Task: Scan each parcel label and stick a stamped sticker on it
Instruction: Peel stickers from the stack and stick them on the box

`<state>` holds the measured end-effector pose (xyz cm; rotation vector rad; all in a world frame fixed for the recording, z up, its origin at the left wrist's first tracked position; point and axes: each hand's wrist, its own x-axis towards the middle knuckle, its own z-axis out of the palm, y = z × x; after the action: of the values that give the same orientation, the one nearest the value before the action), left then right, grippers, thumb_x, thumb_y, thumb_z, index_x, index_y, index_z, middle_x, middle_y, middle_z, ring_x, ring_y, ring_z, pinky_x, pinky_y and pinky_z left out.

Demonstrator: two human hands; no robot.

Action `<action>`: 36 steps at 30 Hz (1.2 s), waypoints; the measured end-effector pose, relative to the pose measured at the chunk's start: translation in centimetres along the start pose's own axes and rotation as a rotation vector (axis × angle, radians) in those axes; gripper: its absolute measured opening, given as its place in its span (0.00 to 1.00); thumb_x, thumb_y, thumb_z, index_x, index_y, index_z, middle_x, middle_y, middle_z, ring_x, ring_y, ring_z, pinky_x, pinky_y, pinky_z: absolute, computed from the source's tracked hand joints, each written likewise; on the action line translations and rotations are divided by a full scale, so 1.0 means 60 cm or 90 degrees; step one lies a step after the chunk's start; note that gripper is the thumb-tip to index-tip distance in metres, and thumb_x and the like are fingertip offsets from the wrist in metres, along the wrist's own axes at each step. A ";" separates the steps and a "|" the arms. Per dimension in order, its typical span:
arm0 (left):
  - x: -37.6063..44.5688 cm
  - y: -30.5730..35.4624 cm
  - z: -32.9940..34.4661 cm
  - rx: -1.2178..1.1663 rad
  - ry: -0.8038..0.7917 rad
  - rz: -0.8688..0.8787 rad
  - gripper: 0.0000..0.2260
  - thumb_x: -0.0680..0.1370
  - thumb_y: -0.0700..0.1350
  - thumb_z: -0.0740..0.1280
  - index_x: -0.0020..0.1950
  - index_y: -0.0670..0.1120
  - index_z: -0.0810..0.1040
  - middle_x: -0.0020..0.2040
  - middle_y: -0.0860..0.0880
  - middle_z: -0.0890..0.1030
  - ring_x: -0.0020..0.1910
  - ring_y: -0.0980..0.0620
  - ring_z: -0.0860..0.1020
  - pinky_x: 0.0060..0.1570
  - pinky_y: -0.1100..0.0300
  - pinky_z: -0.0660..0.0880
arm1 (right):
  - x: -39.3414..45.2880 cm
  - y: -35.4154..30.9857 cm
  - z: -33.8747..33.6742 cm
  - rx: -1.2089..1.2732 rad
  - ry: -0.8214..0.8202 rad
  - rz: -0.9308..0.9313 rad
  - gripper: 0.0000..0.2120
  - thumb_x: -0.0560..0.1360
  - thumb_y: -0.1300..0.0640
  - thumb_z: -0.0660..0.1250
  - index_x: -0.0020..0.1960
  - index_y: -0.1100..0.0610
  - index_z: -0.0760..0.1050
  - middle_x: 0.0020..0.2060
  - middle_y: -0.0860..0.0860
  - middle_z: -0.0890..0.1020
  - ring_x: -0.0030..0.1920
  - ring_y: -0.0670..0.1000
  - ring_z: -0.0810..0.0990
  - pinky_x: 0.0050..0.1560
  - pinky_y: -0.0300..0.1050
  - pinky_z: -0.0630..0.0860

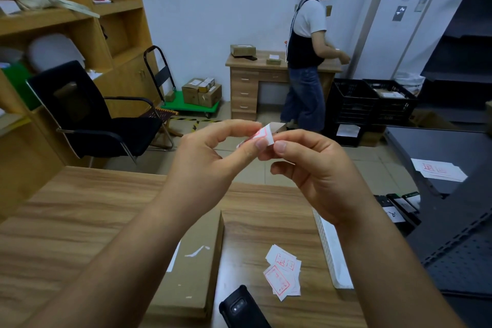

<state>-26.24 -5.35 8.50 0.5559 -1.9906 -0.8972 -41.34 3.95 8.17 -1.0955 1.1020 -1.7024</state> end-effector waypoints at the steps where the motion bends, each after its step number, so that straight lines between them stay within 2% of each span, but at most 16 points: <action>1: 0.000 -0.001 -0.001 0.000 -0.001 0.000 0.12 0.74 0.55 0.70 0.55 0.55 0.84 0.49 0.61 0.84 0.54 0.62 0.80 0.53 0.66 0.75 | 0.001 0.001 0.001 -0.004 0.005 -0.001 0.06 0.71 0.61 0.68 0.45 0.58 0.84 0.45 0.58 0.85 0.47 0.53 0.83 0.42 0.42 0.78; 3: 0.000 -0.003 -0.003 -0.001 -0.004 0.003 0.10 0.74 0.54 0.71 0.54 0.55 0.84 0.48 0.61 0.84 0.54 0.61 0.80 0.54 0.63 0.76 | 0.001 0.002 0.002 -0.016 0.010 -0.003 0.06 0.72 0.61 0.68 0.46 0.58 0.84 0.45 0.59 0.84 0.47 0.53 0.83 0.43 0.42 0.78; 7: 0.000 -0.004 -0.005 0.000 -0.018 0.004 0.08 0.74 0.55 0.70 0.52 0.58 0.83 0.48 0.62 0.84 0.53 0.61 0.80 0.53 0.64 0.76 | 0.000 0.001 0.003 -0.036 0.005 -0.009 0.07 0.73 0.61 0.67 0.47 0.57 0.84 0.48 0.59 0.85 0.50 0.55 0.83 0.45 0.44 0.78; 12: -0.002 -0.007 -0.009 0.001 -0.030 0.002 0.09 0.73 0.58 0.68 0.52 0.60 0.83 0.48 0.62 0.84 0.53 0.62 0.80 0.52 0.64 0.76 | 0.002 0.004 0.012 -0.015 0.000 -0.012 0.08 0.73 0.62 0.66 0.44 0.55 0.84 0.45 0.55 0.85 0.48 0.53 0.83 0.43 0.43 0.78; 19: -0.003 -0.012 -0.015 -0.018 -0.039 -0.005 0.11 0.74 0.57 0.69 0.53 0.57 0.84 0.48 0.59 0.84 0.54 0.58 0.81 0.55 0.54 0.78 | 0.004 0.011 0.023 0.017 -0.005 -0.008 0.09 0.72 0.62 0.66 0.40 0.53 0.84 0.43 0.55 0.85 0.47 0.52 0.83 0.42 0.42 0.78; 25: -0.004 -0.012 -0.012 -0.071 -0.057 -0.011 0.09 0.73 0.53 0.69 0.51 0.55 0.84 0.45 0.59 0.85 0.50 0.61 0.82 0.51 0.66 0.76 | 0.002 0.021 0.021 0.022 0.015 -0.005 0.07 0.72 0.62 0.67 0.42 0.55 0.84 0.43 0.56 0.84 0.48 0.54 0.83 0.43 0.43 0.78; 30: -0.007 -0.020 -0.007 -0.054 -0.044 -0.006 0.08 0.75 0.54 0.71 0.54 0.58 0.82 0.48 0.61 0.84 0.53 0.59 0.81 0.56 0.52 0.76 | -0.002 0.026 0.021 0.025 0.024 -0.011 0.07 0.72 0.61 0.66 0.42 0.55 0.83 0.46 0.57 0.84 0.48 0.54 0.82 0.43 0.43 0.77; 31: -0.007 -0.019 -0.006 -0.050 -0.043 -0.002 0.07 0.75 0.54 0.72 0.53 0.58 0.82 0.48 0.62 0.84 0.52 0.60 0.81 0.56 0.54 0.76 | -0.003 0.027 0.020 0.023 0.025 -0.013 0.08 0.72 0.61 0.66 0.42 0.54 0.84 0.45 0.56 0.84 0.48 0.53 0.82 0.43 0.43 0.78; 34: -0.007 -0.013 -0.004 -0.035 -0.051 0.013 0.07 0.75 0.51 0.69 0.51 0.53 0.84 0.44 0.61 0.84 0.49 0.62 0.81 0.49 0.68 0.74 | -0.005 0.027 0.016 0.018 0.028 -0.013 0.08 0.73 0.61 0.66 0.43 0.54 0.84 0.46 0.55 0.84 0.49 0.54 0.83 0.44 0.43 0.78; 36: -0.007 -0.011 -0.004 -0.034 -0.062 0.003 0.09 0.75 0.53 0.68 0.51 0.52 0.84 0.44 0.60 0.84 0.49 0.61 0.82 0.47 0.71 0.73 | -0.008 0.026 0.014 0.018 0.035 -0.012 0.07 0.73 0.61 0.66 0.43 0.55 0.83 0.45 0.55 0.84 0.49 0.54 0.83 0.43 0.44 0.78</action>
<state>-25.81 -5.60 7.86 0.4859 -2.0482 -0.9884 -40.13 3.72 6.83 -1.0503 1.1007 -1.7673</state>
